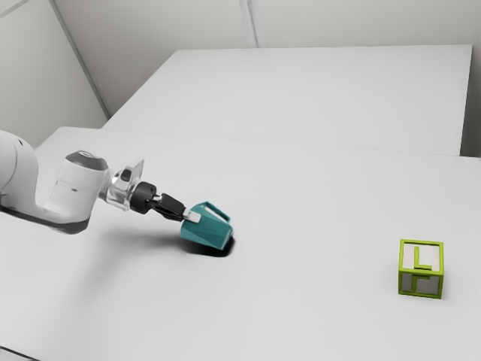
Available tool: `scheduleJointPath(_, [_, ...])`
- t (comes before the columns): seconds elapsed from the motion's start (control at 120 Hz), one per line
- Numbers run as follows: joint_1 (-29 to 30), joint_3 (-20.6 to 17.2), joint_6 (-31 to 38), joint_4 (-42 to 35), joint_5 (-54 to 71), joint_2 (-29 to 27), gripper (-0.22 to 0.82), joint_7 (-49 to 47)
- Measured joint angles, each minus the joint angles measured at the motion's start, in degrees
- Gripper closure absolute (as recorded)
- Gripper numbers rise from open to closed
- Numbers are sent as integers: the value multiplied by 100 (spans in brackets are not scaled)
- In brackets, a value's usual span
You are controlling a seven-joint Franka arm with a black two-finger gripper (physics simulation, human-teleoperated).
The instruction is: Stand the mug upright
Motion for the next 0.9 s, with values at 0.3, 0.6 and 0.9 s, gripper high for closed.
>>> scheduleJointPath(0.3, [-35,-263,289,-6,306,-608,79,199])
scheduleJointPath(0.6, [-31,-1212,1418,-123,2123,-1420,79,-252])
scheduleJointPath(0.9, [-287,-1943,2255,-231,4673,-1817,79,-1683])
